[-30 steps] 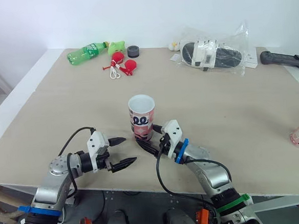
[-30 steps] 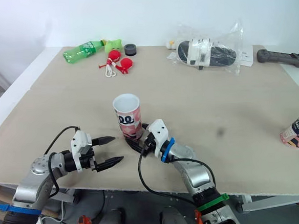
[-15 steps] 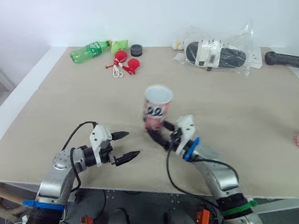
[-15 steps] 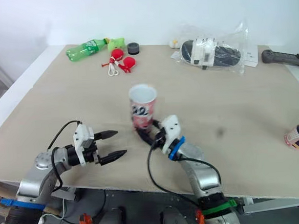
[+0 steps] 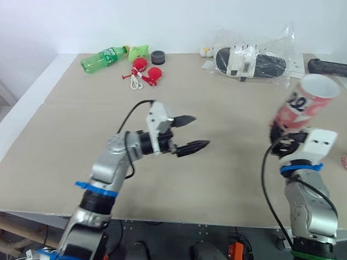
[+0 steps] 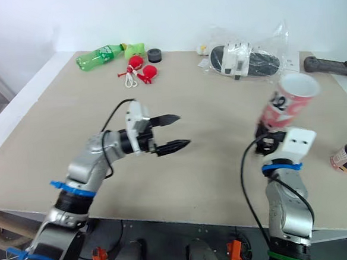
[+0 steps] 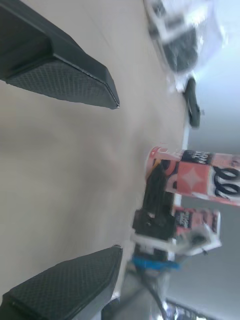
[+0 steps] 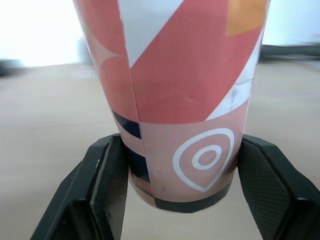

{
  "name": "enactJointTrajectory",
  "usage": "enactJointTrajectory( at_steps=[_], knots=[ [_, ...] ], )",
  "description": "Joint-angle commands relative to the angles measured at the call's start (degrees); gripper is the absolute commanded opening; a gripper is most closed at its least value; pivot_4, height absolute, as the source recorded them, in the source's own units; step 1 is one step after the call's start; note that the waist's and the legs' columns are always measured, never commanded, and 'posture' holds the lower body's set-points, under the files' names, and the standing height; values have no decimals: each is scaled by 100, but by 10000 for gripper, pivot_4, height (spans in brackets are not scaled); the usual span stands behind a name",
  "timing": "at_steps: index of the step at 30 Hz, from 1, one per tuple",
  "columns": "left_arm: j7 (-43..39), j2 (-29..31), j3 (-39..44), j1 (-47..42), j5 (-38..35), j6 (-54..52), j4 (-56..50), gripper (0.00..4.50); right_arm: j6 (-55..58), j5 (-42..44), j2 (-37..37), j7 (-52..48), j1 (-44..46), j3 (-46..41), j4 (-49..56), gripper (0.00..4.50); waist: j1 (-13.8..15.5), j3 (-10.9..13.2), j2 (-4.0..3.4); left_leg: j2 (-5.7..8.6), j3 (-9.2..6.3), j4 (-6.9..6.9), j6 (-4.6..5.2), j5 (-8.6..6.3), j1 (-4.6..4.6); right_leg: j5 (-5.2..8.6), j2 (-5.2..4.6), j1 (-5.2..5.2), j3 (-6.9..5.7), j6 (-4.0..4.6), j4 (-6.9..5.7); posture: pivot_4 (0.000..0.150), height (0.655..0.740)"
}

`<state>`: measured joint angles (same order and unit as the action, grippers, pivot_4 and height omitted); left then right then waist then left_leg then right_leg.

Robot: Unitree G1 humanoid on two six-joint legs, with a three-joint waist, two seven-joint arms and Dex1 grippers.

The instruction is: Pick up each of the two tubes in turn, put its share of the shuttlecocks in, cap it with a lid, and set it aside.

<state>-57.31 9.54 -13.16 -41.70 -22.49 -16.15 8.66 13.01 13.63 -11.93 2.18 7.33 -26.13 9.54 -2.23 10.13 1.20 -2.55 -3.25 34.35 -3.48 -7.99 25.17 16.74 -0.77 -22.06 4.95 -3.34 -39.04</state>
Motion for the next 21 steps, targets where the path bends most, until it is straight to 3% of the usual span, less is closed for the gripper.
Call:
enactJointTrajectory(
  at_steps=[1, 8, 16, 17, 19, 21],
  knots=[
    [-87, -276, -71, -269, 117, 319, 322, 45000, -234, -89, -47, 411, 38, -395, -268, 29634, -37, -2, -6, 1, 2, -1, 0, 0, 0, 0, -1, -1, 4, 0, 0, 1500, 7400],
    [-86, -587, -143, -217, 184, 366, 310, 45000, -559, -7, -112, 636, 137, -693, -985, 29634, -74, -4, -30, -4, 9, -9, 5, -2, -7, 2, 9, -9, 21, 0, -2, 1500, 7400],
    [-76, -431, -141, 62, 188, 241, 1, 45000, -829, -42, -91, 630, 76, -618, -1314, 29634, -60, -5, -31, -3, 12, -2, 7, 2, -9, -4, 9, -5, 27, -12, -1, 1500, 7400],
    [-64, -418, -139, 81, 186, 226, -22, 45000, -836, -27, -84, 612, 59, -607, -1301, 38716, -58, -5, -31, -3, 12, -2, 7, 3, -9, -5, 9, -5, 27, -13, -1, 1500, 7400],
    [-46, -399, -136, 107, 187, 218, -42, 45000, -846, -15, -75, 567, 19, -575, -1265, 43237, -54, -5, -32, -3, 12, -2, 7, 3, -9, -6, 9, -5, 27, -14, -1, 1500, 7400],
    [-37, -380, -125, 126, 189, 222, -41, 45000, -849, -31, -65, 547, -50, -541, -1159, 43237, -52, -5, -31, -3, 12, -2, 7, 4, -8, -6, 9, -5, 27, -14, -1, 1500, 7400]
  ],
)
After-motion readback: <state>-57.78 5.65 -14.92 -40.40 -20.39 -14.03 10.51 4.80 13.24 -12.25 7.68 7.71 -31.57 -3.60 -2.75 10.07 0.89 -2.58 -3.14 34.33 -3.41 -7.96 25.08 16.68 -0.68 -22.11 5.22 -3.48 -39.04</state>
